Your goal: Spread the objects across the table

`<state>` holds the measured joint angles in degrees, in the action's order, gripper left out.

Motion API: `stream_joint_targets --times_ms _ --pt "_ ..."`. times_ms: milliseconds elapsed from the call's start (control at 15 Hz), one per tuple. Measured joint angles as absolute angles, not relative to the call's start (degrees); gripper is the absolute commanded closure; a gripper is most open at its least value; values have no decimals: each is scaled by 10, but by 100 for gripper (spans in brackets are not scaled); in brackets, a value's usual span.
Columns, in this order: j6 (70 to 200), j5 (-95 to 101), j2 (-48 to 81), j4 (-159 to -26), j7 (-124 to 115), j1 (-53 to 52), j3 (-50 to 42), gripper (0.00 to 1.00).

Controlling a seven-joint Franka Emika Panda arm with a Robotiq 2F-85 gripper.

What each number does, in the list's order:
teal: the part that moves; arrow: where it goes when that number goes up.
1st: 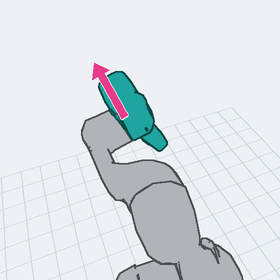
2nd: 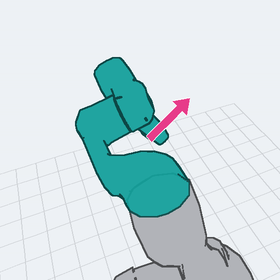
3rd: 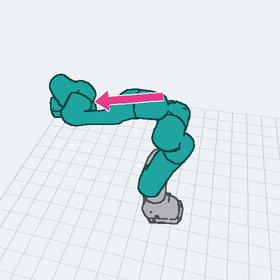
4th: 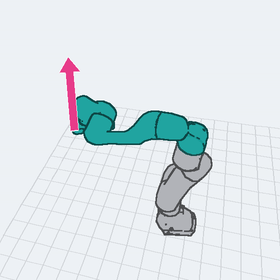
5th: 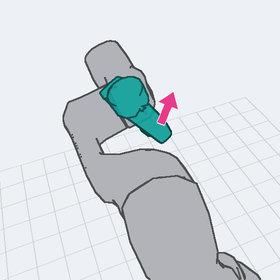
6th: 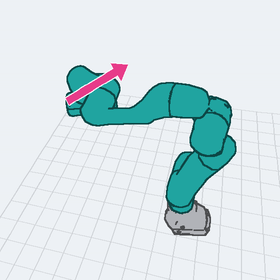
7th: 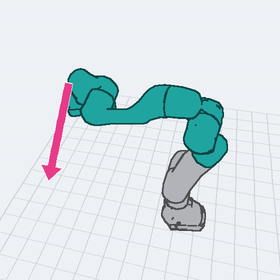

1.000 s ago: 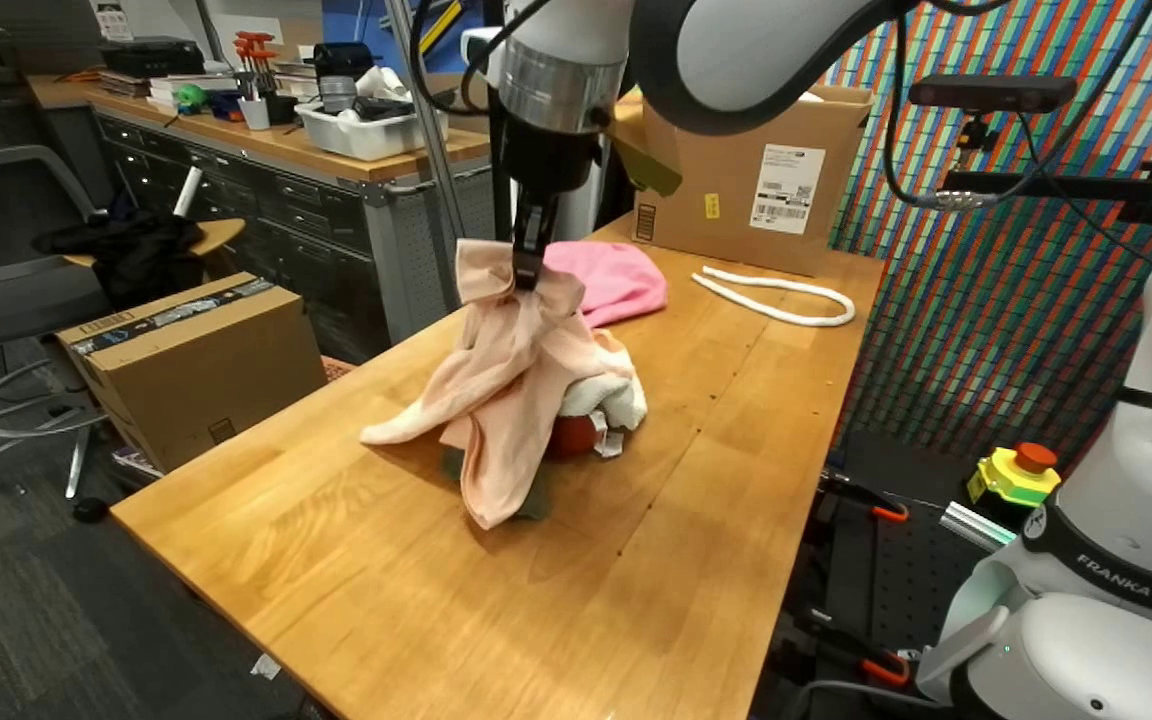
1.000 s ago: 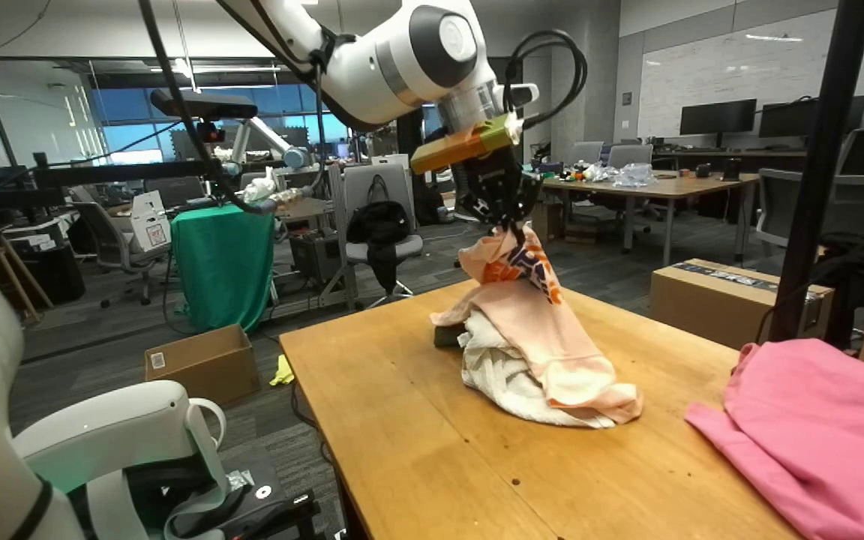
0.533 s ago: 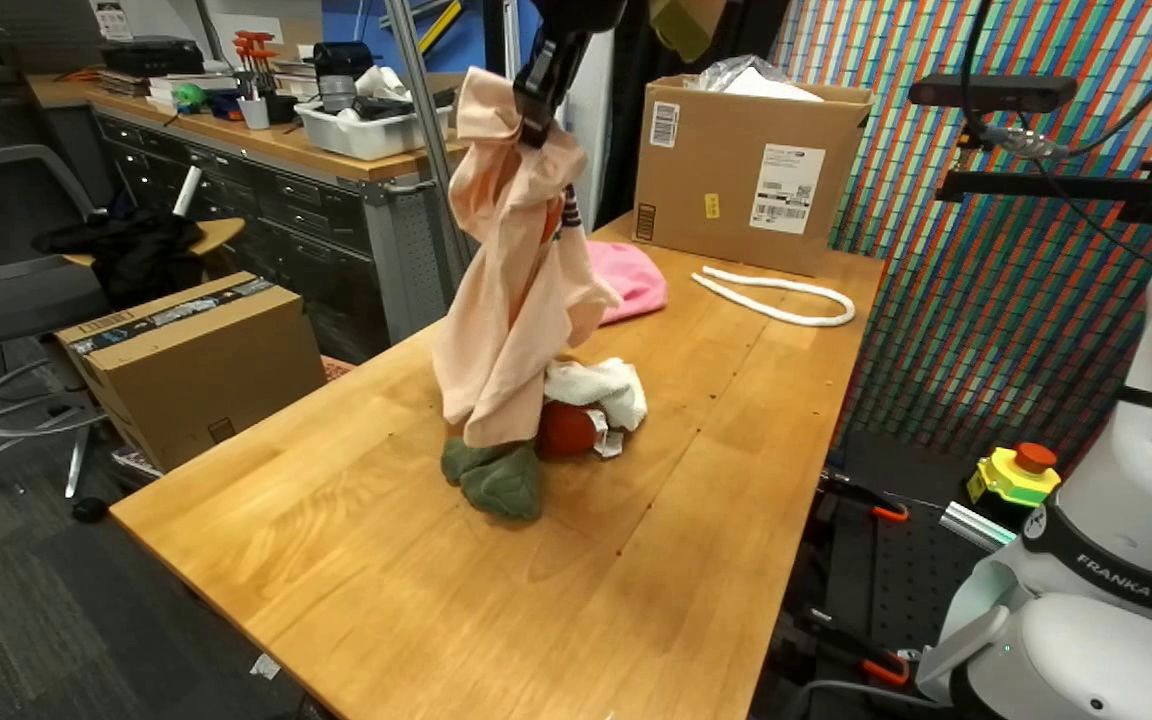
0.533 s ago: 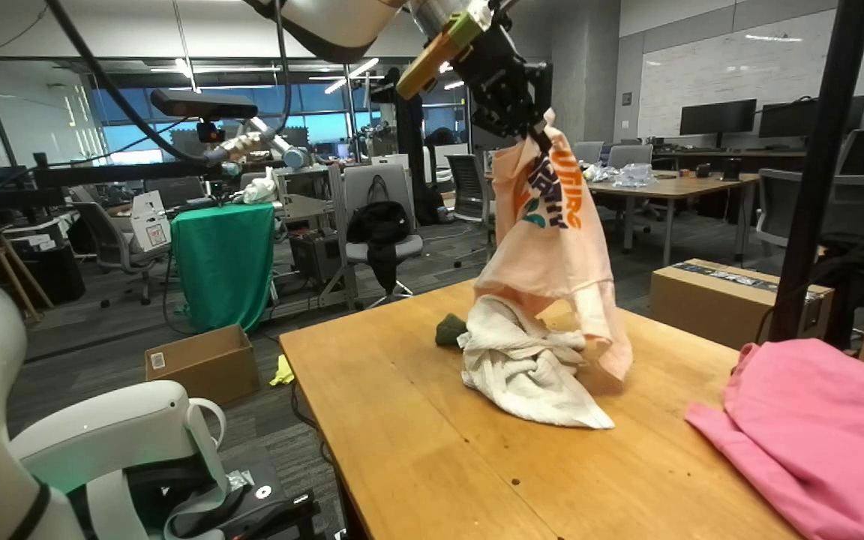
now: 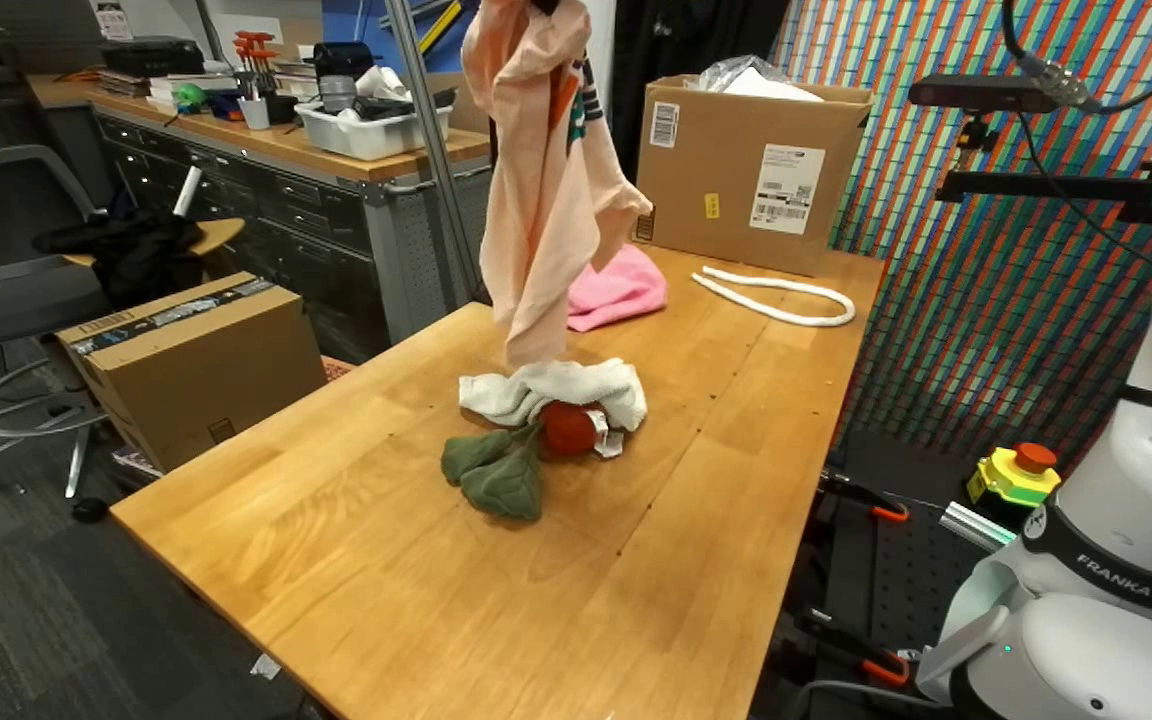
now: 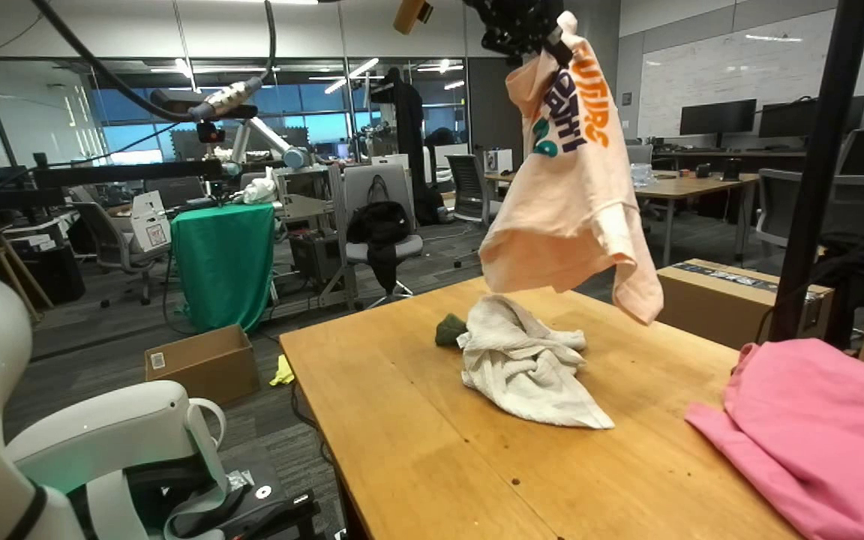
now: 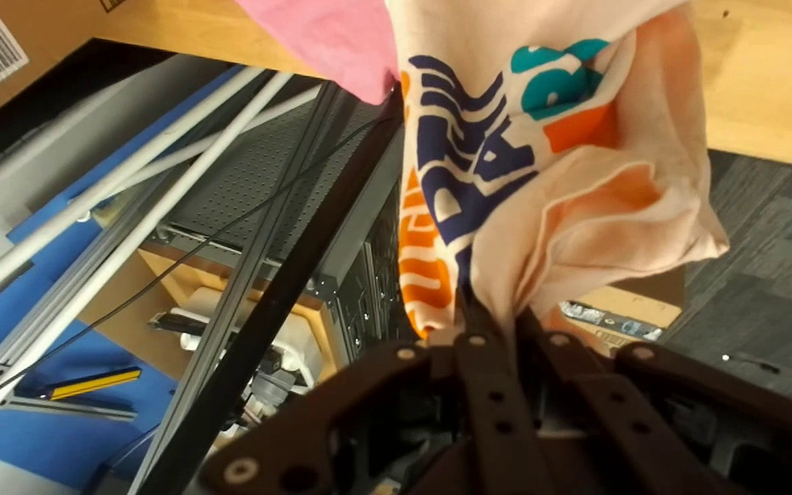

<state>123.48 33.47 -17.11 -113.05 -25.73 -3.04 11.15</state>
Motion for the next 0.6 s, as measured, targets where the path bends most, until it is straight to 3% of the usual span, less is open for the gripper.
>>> stream_joint_targets --times_ms 600 --pt "1202 335 -160 -1096 -289 -16 123 96"
